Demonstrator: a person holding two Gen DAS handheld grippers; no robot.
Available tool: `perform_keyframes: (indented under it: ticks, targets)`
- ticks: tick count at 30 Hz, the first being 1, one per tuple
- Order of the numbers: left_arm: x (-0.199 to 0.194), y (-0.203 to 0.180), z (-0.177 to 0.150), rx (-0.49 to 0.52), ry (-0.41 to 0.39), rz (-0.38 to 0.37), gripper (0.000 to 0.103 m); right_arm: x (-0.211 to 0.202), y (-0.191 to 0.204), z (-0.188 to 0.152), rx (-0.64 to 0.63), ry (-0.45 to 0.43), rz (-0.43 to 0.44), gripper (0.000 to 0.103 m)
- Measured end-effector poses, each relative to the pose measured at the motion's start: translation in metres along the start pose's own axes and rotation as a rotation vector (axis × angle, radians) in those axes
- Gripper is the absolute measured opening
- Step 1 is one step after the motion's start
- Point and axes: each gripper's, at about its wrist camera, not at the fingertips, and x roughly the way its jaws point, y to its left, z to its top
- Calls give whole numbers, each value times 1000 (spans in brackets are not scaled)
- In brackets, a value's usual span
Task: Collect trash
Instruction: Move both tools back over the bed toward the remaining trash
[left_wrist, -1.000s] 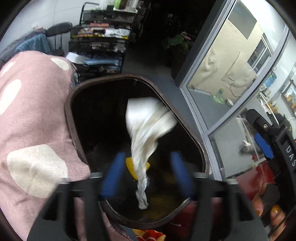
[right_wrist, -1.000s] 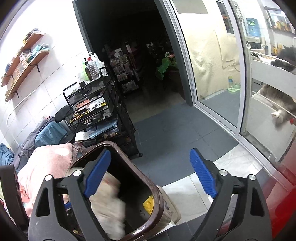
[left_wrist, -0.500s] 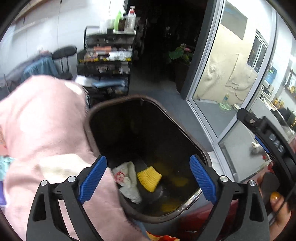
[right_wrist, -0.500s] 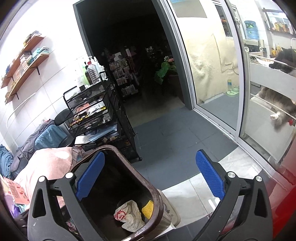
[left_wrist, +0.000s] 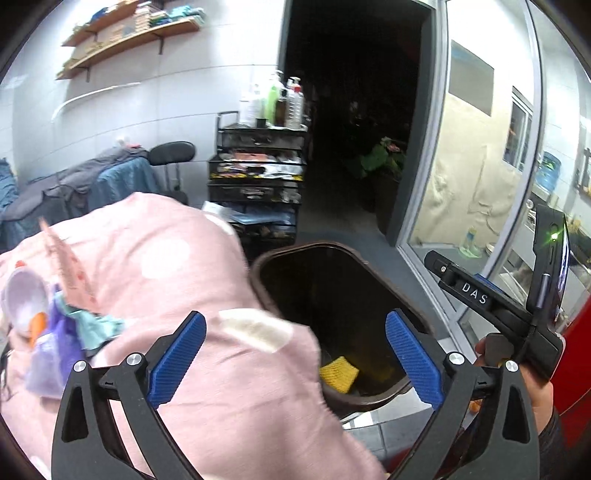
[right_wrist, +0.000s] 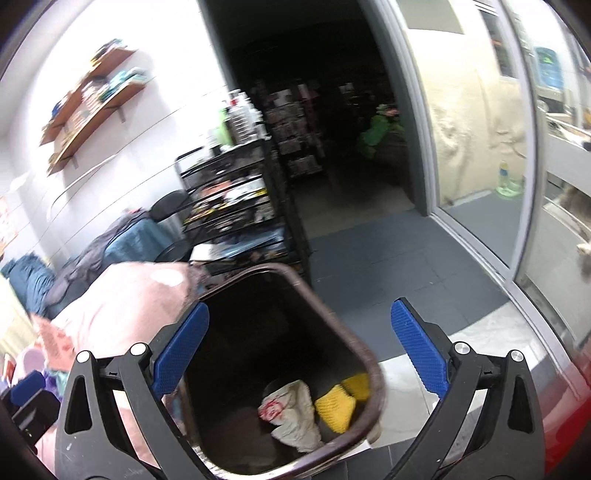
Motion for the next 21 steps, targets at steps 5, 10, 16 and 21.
perform_keyframes:
  ticks: [5,10,16,21]
  targets:
    - [-17,25,-10,-25,-20,77,97,-4,33,-8,-66,16,77,97]
    - [-37,55,-21,-68,-38,150,97,-4,68,-15,-126,51,169,97]
    - [-62,93,-34,-121,-53,254,97,-9,118,-28,-225,104,311,97]
    - [-84,128,-52,-184,-49,332,97,-15,161,-43,-305,154,433,97]
